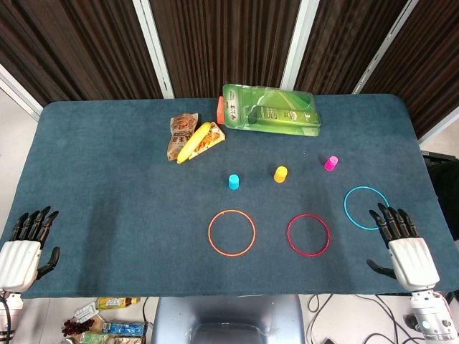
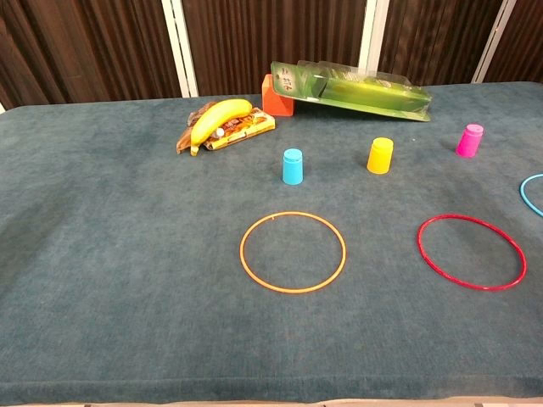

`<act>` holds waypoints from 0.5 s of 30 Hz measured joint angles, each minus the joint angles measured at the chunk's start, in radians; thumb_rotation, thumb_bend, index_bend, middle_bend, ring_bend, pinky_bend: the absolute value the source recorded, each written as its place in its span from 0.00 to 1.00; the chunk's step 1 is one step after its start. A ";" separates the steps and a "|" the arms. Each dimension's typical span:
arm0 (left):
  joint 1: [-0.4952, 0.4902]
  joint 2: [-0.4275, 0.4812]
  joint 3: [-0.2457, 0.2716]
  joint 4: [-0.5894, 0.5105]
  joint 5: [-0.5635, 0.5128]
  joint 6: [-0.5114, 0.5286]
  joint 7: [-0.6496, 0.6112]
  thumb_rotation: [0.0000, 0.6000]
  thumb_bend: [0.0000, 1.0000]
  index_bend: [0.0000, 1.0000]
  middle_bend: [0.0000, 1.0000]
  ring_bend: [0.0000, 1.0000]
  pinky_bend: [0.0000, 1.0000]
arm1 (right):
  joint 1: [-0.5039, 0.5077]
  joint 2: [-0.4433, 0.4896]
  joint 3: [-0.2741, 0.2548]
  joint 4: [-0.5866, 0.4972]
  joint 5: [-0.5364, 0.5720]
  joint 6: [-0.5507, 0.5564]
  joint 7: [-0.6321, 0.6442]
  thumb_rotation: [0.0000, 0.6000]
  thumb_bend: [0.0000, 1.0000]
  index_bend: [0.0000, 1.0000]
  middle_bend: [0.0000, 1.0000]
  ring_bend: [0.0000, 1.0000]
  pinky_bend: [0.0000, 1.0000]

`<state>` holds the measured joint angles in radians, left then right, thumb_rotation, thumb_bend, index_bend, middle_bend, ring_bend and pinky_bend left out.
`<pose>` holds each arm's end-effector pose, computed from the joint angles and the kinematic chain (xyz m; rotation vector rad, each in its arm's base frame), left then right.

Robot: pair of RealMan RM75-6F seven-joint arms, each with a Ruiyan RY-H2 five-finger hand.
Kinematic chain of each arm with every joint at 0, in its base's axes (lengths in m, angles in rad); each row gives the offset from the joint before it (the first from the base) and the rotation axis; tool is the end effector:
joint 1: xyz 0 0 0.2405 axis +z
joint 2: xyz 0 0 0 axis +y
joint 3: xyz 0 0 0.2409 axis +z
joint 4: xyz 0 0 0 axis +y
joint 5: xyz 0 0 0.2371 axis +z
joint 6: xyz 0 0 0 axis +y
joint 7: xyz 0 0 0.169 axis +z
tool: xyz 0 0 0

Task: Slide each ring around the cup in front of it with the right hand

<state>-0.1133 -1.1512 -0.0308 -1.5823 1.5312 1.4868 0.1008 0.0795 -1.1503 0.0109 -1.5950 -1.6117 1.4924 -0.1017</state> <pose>-0.3017 0.2114 0.1155 -1.4661 -0.8076 -0.8596 -0.2949 -0.1951 0.1069 1.5222 -0.8120 0.8762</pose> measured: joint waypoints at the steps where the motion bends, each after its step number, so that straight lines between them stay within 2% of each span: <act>1: 0.000 0.001 0.001 -0.002 -0.002 -0.002 -0.002 1.00 0.47 0.00 0.00 0.00 0.00 | 0.001 -0.001 -0.001 0.001 -0.002 -0.001 -0.001 1.00 0.09 0.00 0.00 0.00 0.00; 9: -0.006 0.012 -0.002 -0.013 -0.019 -0.025 -0.016 1.00 0.47 0.00 0.00 0.00 0.00 | 0.032 -0.040 -0.012 0.023 -0.067 -0.016 0.029 1.00 0.11 0.01 0.00 0.00 0.00; 15: -0.005 0.022 0.000 -0.018 -0.016 -0.023 -0.032 1.00 0.47 0.00 0.00 0.00 0.00 | 0.148 -0.134 0.002 0.039 -0.141 -0.107 0.042 1.00 0.19 0.23 0.00 0.00 0.00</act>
<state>-0.1181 -1.1291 -0.0304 -1.6008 1.5156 1.4637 0.0687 0.2273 -1.2846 0.0129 -1.5557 -1.7528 1.3852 -0.0601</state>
